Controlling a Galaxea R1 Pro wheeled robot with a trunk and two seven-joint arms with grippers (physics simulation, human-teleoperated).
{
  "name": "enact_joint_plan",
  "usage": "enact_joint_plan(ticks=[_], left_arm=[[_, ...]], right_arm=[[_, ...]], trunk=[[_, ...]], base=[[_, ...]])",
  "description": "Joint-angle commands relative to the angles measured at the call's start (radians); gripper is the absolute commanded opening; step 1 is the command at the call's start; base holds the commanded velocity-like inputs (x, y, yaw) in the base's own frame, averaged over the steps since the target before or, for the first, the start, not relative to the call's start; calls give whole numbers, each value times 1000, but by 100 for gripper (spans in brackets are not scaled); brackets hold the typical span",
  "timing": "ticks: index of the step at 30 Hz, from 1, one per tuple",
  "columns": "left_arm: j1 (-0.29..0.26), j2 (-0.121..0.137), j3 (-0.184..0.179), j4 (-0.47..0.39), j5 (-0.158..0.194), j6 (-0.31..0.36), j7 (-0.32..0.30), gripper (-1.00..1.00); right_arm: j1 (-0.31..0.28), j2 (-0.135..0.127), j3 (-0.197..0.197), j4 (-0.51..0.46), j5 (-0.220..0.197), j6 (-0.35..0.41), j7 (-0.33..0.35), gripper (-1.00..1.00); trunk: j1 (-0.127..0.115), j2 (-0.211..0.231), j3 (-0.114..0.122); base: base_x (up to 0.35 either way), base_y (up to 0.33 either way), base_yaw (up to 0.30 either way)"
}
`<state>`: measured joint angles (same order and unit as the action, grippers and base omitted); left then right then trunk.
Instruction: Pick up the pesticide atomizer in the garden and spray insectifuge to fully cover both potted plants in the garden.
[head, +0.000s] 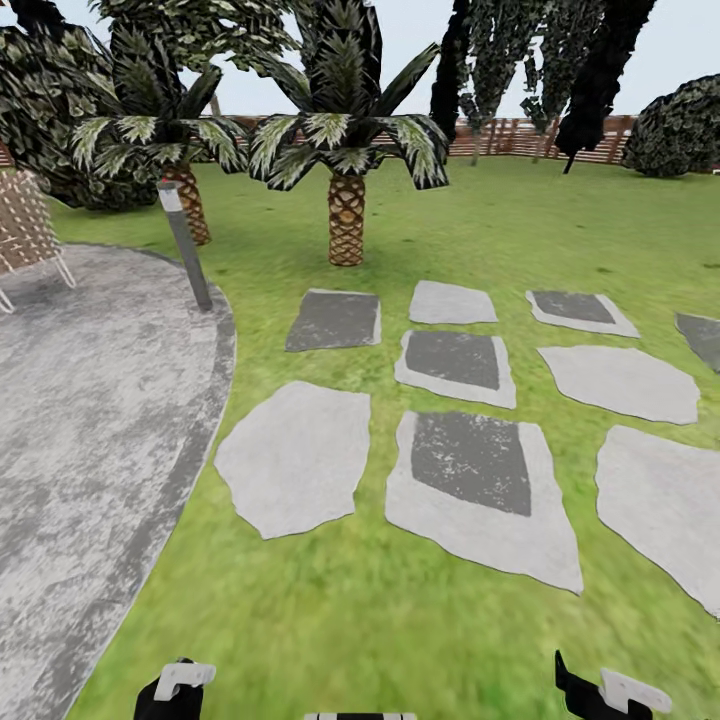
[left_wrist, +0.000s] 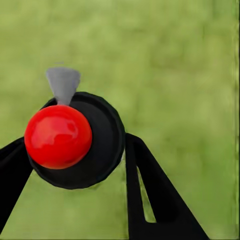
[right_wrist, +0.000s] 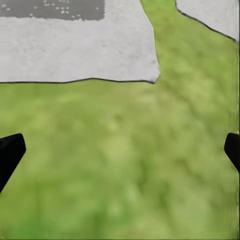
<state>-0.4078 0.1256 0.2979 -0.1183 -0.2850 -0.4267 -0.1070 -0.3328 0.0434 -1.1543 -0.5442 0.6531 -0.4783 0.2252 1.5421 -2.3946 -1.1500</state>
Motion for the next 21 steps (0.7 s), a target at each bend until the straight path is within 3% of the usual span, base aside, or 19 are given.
enact_joint_plan(ticks=[1, 21], left_arm=[[0, 0, 9, 0, -5, -3, -7, -100], [0, 0, 9, -1, -5, -4, -7, -100]], right_arm=[[-2, 1, -8, -1, 5, -3, 8, 100], [-2, 1, -8, -1, 5, -3, 8, 100]], trunk=[[0, 0, -1], [0, 0, -1]], base=[[294, -125, -300], [333, -15, -300]])
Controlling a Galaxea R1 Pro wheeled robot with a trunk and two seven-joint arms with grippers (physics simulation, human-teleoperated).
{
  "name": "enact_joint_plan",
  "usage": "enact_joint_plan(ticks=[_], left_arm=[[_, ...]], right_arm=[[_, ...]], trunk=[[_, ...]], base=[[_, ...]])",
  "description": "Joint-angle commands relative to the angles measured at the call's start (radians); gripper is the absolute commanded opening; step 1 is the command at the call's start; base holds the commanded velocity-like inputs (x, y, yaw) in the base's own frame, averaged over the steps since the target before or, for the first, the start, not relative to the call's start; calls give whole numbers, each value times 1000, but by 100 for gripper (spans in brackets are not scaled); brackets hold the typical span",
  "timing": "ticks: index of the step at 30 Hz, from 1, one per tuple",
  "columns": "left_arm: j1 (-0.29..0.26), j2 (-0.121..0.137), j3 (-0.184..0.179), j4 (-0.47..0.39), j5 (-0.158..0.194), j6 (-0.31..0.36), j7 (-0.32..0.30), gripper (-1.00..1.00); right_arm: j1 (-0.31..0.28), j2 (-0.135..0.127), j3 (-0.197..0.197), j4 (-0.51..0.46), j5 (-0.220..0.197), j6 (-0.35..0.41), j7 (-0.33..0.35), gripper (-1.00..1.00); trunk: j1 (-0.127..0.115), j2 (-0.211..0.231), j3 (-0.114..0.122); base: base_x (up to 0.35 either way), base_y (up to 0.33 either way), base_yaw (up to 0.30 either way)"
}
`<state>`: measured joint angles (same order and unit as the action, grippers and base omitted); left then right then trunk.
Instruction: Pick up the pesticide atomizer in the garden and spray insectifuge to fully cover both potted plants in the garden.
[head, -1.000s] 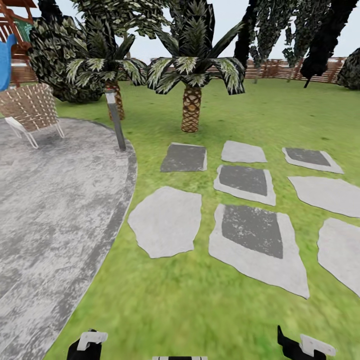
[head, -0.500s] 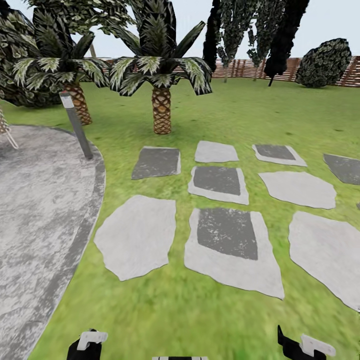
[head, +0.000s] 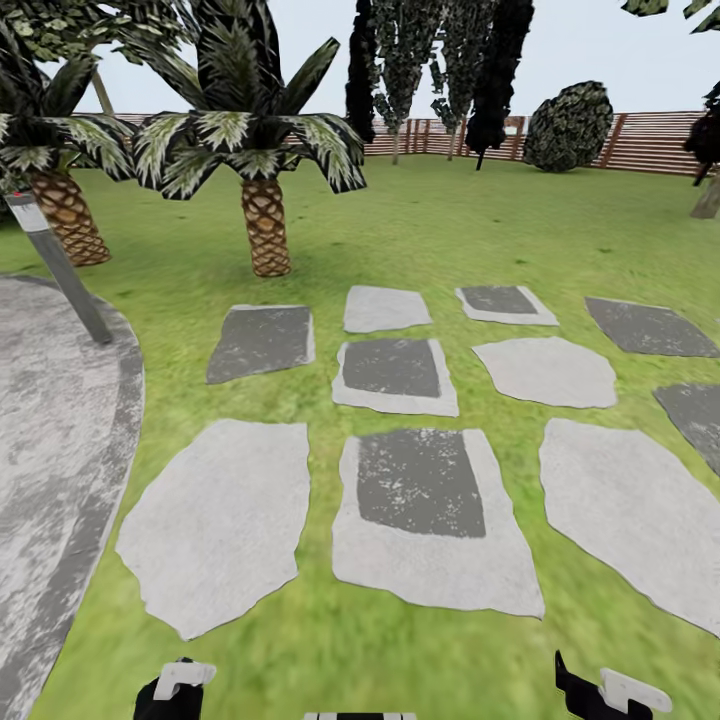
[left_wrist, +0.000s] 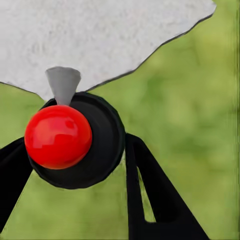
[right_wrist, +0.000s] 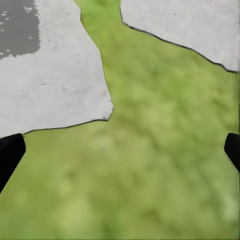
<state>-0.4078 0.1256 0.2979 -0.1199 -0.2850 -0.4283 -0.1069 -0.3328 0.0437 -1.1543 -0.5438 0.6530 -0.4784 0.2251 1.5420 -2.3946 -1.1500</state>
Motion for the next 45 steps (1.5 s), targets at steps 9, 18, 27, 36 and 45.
enact_joint_plan(ticks=[9, 18, 27, 36, 45], left_arm=[[0, 1, 9, 1, -5, -4, -7, -100], [0, 0, 9, 2, -3, -4, -7, -100], [0, 0, 9, 3, -2, -4, -7, -100], [0, 1, 9, 3, -2, -4, -7, -100], [0, 1, 9, 3, -2, -4, -2, -100]], right_arm=[[-2, 1, -8, -1, 5, -3, 8, 100], [-2, 1, -8, -1, 5, -3, 8, 100], [-2, 2, -8, -1, 5, -3, 8, 100], [-2, 2, -8, -1, 5, -3, 8, 100], [-2, 2, -8, -1, 5, -3, 8, 100]], trunk=[[0, 0, -1], [0, 0, -1], [0, 0, -1], [0, 0, -1], [0, 0, -1]], base=[[339, 0, -300], [339, 0, -300], [339, 0, -300], [339, 0, -300], [339, 0, -300]])
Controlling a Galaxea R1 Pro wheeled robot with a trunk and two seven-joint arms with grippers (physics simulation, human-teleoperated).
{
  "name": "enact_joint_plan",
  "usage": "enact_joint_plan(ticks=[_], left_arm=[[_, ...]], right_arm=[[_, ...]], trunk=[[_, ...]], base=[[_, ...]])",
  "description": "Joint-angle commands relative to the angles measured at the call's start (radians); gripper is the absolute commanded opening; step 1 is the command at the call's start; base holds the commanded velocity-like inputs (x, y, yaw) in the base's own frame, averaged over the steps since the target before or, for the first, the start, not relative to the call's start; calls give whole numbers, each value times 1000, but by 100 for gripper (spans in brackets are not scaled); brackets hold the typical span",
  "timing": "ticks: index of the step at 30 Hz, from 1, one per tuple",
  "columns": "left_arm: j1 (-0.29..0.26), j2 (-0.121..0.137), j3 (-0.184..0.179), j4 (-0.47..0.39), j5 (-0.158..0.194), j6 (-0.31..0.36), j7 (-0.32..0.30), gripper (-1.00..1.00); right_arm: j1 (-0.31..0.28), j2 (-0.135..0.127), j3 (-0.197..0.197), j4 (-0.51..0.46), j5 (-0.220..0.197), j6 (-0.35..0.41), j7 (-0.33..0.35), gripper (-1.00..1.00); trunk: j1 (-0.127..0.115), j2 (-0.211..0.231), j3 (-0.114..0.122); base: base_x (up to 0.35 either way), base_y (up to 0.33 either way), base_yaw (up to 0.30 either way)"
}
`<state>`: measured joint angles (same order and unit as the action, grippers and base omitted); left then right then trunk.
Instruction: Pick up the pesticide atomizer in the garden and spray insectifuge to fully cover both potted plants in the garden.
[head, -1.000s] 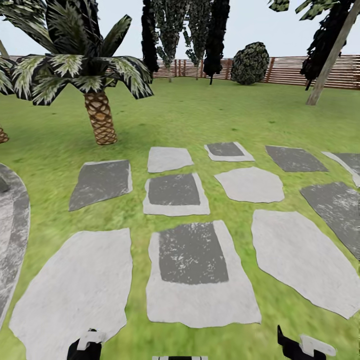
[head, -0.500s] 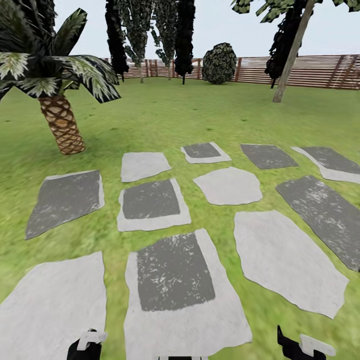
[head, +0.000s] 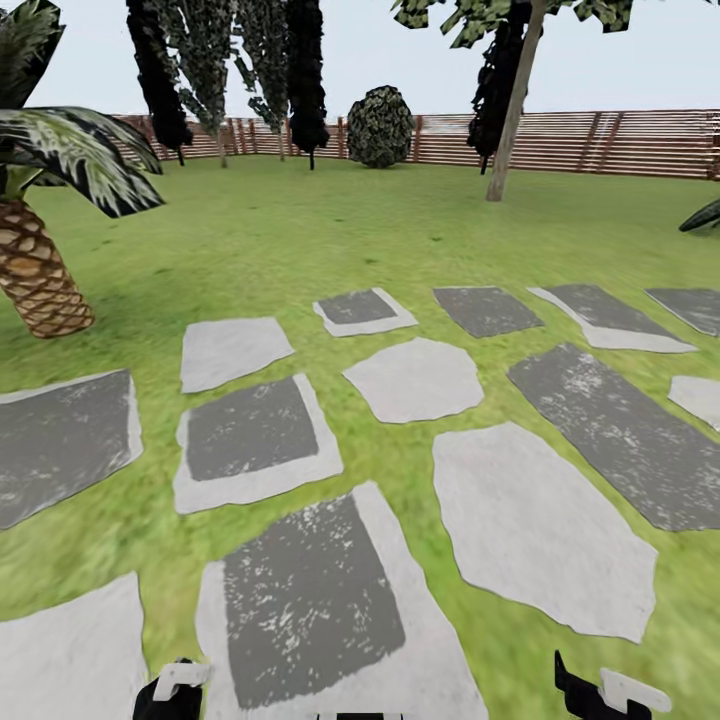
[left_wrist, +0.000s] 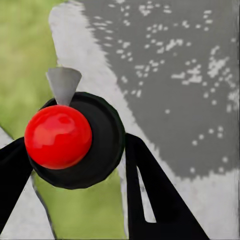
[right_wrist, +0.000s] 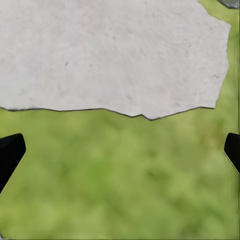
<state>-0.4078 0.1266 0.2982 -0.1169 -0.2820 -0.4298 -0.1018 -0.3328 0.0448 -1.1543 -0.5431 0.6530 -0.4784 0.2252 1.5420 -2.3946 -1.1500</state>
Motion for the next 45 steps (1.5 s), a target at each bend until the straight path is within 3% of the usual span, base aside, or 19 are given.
enact_joint_plan(ticks=[1, 18, 45], left_arm=[[0, 0, 9, 0, -5, -3, -6, -100], [0, 0, 10, 0, -4, -3, -4, -100], [0, 1, 10, 2, 0, -4, -3, -100]], right_arm=[[-2, 1, -8, -1, 5, -3, 8, 100], [-2, 1, -8, -1, 5, -3, 8, 100], [-2, 1, -8, -1, 5, -3, 8, 100]], trunk=[[0, 0, -1], [0, 0, -1], [0, 0, -1]], base=[[339, 0, -300], [314, -82, -300], [337, 13, -300]])
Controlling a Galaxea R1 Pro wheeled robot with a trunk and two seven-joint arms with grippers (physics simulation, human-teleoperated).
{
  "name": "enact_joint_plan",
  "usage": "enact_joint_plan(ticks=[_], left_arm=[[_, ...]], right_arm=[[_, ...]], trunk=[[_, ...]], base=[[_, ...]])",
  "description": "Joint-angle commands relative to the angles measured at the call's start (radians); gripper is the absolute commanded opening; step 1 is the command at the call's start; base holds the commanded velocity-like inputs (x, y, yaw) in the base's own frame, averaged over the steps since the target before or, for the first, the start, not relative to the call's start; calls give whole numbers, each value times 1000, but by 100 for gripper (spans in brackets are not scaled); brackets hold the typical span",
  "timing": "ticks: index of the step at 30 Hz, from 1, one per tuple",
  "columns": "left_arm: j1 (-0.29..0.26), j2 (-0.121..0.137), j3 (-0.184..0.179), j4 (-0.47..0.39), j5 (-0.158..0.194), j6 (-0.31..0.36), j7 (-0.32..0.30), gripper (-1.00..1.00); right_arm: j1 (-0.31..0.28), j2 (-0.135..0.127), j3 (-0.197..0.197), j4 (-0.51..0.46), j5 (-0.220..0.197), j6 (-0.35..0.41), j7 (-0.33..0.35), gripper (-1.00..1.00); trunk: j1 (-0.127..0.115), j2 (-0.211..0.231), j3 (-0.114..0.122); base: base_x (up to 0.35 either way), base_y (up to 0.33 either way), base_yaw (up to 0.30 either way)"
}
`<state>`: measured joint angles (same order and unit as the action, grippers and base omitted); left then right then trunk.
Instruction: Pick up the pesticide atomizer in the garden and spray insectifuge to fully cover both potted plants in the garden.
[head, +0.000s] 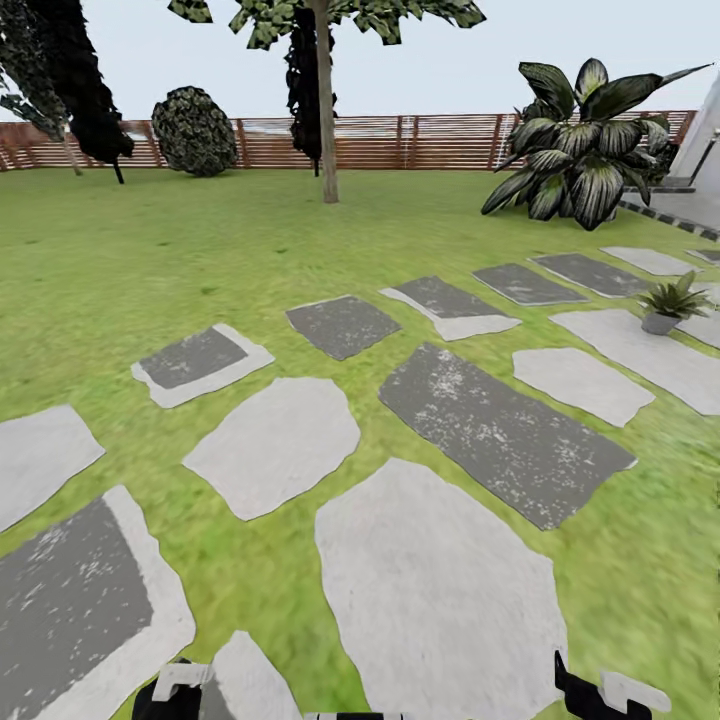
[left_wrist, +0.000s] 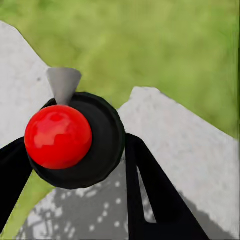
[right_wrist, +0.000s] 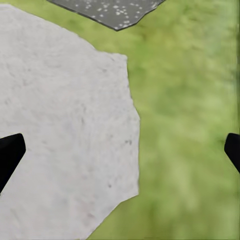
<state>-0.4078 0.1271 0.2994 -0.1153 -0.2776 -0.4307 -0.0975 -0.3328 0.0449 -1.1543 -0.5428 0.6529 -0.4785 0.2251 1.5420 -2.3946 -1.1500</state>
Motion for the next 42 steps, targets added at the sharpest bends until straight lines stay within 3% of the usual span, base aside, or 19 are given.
enact_joint_plan(ticks=[1, 32, 42], left_arm=[[0, 0, 9, 0, -5, -2, -7, -100], [0, 0, 10, 0, -5, -3, -4, -100], [0, 0, 10, 0, -5, -3, -3, -100]], right_arm=[[-2, 1, -8, -2, 5, -3, 8, 100], [-2, 1, -8, -5, 5, -4, 8, 100], [0, -15, -11, -8, 5, -5, 8, 100]], trunk=[[0, 0, -1], [0, 0, -1], [0, 0, -1]], base=[[338, 105, -300], [338, 31, -299], [338, 0, -50]])
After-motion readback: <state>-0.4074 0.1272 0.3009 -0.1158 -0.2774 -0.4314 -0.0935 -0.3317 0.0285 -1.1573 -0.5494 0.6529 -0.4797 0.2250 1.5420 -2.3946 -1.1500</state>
